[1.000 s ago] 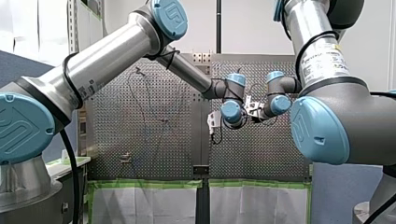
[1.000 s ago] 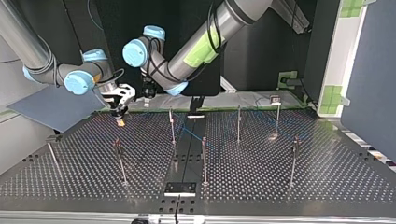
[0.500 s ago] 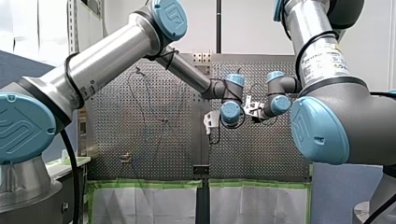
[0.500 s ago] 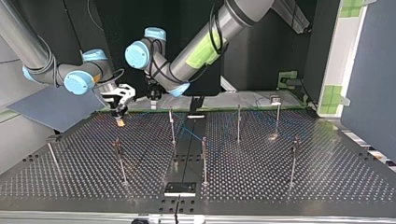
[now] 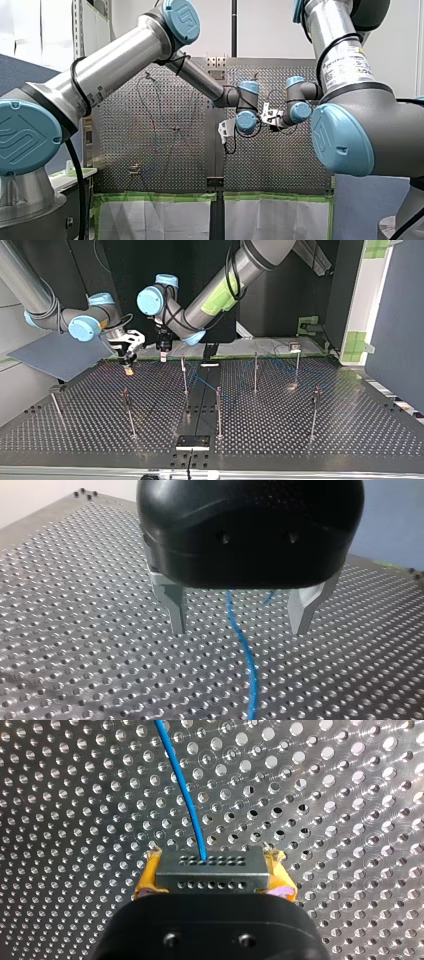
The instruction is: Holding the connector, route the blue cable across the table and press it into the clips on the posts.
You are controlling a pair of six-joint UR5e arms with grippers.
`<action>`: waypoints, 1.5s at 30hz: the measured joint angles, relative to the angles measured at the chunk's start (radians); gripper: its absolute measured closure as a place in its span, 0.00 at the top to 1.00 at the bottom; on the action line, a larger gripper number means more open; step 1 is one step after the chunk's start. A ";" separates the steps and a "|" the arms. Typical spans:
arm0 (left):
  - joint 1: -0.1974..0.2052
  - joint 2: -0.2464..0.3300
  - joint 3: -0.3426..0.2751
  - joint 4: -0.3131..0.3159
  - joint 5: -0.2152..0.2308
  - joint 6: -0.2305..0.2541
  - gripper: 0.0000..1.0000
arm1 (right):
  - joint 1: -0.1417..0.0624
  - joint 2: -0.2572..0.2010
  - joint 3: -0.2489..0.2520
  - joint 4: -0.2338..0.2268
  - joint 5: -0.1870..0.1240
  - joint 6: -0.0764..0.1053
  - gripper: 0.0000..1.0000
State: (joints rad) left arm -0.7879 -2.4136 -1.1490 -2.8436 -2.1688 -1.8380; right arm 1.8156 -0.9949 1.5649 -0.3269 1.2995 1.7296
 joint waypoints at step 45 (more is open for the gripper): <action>-0.003 -0.092 0.165 -0.096 -0.106 -0.021 0.00 | -0.001 -0.007 -0.015 0.027 -0.028 -0.006 0.00</action>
State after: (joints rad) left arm -0.7909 -2.5054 -0.9842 -2.9399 -2.2748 -1.8595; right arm 1.8148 -1.0021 1.5501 -0.2995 1.2718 1.7235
